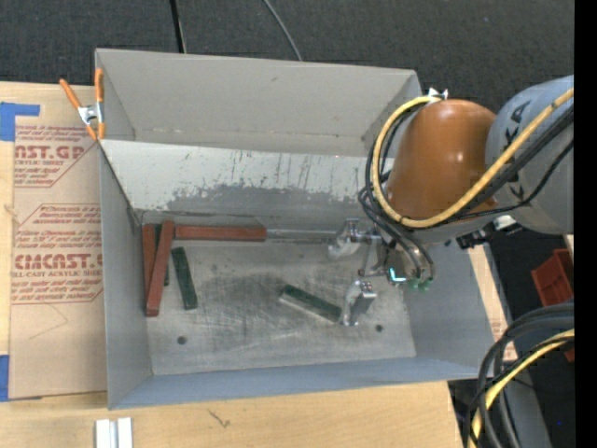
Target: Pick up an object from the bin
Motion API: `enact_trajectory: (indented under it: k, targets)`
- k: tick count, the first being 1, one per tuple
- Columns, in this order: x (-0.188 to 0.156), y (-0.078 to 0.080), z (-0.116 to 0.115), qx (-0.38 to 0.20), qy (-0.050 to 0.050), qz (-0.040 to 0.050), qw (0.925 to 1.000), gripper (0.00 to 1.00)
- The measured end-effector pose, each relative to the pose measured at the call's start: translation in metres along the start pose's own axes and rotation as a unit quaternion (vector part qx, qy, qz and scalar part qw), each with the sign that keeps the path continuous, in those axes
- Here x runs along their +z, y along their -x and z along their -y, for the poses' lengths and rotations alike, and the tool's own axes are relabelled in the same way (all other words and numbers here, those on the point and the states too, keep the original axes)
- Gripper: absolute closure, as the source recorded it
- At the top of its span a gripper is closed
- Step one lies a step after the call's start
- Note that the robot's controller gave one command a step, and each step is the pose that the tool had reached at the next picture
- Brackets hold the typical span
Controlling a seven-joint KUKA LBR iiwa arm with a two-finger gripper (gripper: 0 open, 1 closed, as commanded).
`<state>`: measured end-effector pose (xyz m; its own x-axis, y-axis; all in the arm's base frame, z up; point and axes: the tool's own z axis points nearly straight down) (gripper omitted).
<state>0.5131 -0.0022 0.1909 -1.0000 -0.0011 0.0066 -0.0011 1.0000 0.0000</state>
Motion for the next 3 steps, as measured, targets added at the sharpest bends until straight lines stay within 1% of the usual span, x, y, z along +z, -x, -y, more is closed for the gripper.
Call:
enact_trajectory:
  k: [1, 2, 3]
  targets:
    - [-0.003, 0.002, 0.000, 0.000, 0.000, 0.0037, 1.0000, 0.00]
    - [0.108, 0.000, -0.014, -0.001, 0.001, 0.0141, 0.9999, 1.00]
    - [0.108, 0.000, -0.014, -0.001, 0.001, 0.0142, 0.9999, 1.00]
